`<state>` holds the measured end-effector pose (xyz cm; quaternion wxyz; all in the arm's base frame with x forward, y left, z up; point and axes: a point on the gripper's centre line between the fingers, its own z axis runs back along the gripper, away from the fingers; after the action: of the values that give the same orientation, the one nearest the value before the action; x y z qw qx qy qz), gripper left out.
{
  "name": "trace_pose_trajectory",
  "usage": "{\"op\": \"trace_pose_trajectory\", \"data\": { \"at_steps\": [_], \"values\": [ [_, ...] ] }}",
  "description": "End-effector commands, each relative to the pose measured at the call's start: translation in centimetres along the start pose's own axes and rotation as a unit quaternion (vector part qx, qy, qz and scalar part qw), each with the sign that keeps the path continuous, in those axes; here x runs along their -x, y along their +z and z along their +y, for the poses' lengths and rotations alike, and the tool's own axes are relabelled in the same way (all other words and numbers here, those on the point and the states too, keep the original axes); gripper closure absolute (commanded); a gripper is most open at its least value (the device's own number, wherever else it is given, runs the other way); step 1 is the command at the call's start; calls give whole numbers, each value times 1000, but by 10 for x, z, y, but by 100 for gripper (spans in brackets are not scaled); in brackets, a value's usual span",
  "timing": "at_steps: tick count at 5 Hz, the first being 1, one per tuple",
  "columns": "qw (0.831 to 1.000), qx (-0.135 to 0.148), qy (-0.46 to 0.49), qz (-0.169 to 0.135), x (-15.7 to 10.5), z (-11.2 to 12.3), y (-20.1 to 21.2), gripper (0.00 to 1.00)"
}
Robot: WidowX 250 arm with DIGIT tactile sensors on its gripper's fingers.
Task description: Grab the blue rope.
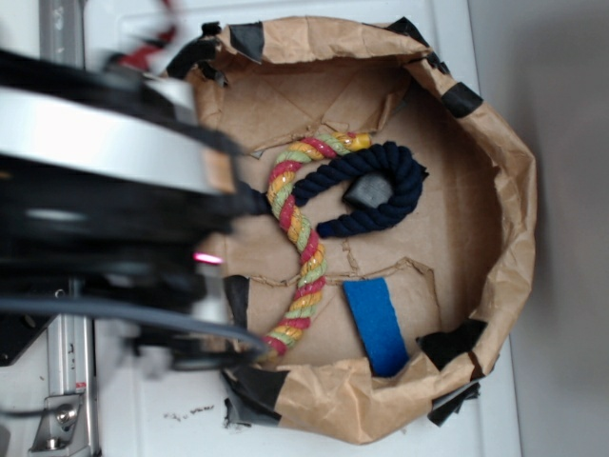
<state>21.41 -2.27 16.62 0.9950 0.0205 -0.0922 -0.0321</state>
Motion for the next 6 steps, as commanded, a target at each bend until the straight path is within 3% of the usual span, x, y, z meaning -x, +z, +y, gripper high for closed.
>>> {"op": "trace_pose_trajectory", "data": {
  "at_steps": [1, 3, 4, 5, 6],
  "values": [
    [999, 2, 19, 27, -50, 9, -72, 0],
    [996, 14, 75, 41, -77, 29, -101, 0],
    [994, 15, 91, 60, -84, 27, -119, 0],
    [987, 36, 123, 101, -85, 9, -148, 0],
    [984, 29, 126, 124, -74, -10, -162, 100]
  ]
}}
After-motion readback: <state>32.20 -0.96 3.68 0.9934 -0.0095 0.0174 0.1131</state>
